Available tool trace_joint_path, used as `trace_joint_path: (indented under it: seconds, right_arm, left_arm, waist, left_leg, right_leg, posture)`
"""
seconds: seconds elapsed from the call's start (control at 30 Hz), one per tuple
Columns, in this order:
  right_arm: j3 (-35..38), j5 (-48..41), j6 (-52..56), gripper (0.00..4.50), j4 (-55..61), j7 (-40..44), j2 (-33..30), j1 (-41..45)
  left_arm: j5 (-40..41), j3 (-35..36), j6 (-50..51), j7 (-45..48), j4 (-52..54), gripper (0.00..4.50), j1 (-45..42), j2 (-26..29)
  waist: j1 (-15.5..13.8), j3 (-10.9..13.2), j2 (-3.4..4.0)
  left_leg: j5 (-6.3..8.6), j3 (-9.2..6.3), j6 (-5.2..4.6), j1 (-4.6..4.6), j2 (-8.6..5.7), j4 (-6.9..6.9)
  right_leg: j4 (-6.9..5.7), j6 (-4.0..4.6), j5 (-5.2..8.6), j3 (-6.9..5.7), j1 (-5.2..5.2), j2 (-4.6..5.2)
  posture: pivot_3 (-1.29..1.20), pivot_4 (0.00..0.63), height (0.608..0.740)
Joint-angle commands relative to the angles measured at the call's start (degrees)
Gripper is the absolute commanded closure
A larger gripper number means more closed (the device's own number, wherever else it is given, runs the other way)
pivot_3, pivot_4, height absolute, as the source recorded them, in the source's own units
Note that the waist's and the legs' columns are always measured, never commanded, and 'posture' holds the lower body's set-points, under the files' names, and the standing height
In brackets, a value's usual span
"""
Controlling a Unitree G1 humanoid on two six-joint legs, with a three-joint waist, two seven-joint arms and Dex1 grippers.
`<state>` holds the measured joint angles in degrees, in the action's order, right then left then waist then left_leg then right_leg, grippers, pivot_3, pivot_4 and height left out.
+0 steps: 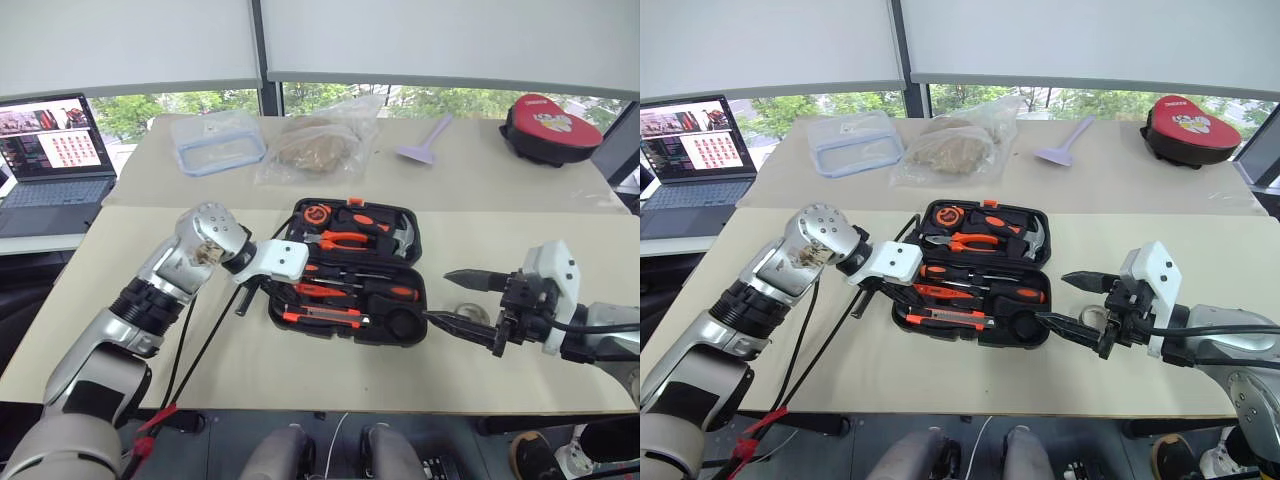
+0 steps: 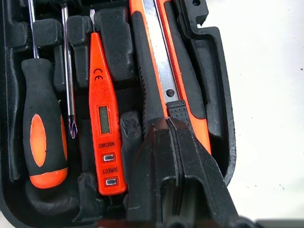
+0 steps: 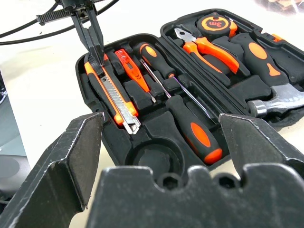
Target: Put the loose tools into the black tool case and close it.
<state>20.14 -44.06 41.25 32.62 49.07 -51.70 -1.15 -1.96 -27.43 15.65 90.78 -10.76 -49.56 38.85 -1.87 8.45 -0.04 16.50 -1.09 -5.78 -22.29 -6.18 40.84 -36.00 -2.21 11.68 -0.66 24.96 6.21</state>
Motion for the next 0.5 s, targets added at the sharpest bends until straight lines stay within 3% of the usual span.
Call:
trace_joint_path:
  seconds: [0.03, 0.17, 0.5]
  right_arm:
    - [1.23, -0.32, -0.5, 0.0, 0.55, 0.64, -0.81, 0.23]
    - [1.26, 0.05, -0.87, 0.0, 0.52, 1.22, -0.77, -0.25]
    - [1.75, 0.01, -0.81, 0.0, 1.01, 1.59, -0.99, -0.93]
  left_arm:
    - [4.77, 1.69, 5.09, 1.65, 1.18, 4.47, -0.97, 3.52]
    - [9.83, 1.1, 7.8, 1.72, 5.04, 4.47, -1.89, 5.9]
    - [4.64, -1.25, -1.51, 1.72, 0.58, 4.47, -1.24, 10.49]
  waist:
    - [0.5, 0.03, -0.04]
    - [0.89, 0.08, -0.1]
    - [0.56, 0.13, -0.17]
  left_leg:
    - [0.0, 0.0, 0.01, -0.06, 0.02, 0.0]
    - [-0.02, 0.0, 0.04, -0.25, 0.02, 0.0]
    - [-0.01, -0.01, 0.03, -0.31, -0.02, 0.04]
  right_leg:
    - [-0.03, 0.01, 0.01, 0.0, 0.07, -0.01]
    - [-0.09, 0.03, 0.02, -0.03, 0.29, -0.02]
    - [0.0, 0.02, 0.01, -0.04, 0.27, 0.01]
  posture:
    - [0.0, 0.15, 0.722]
    - [0.0, 0.15, 0.722]
    - [0.0, 0.15, 0.722]
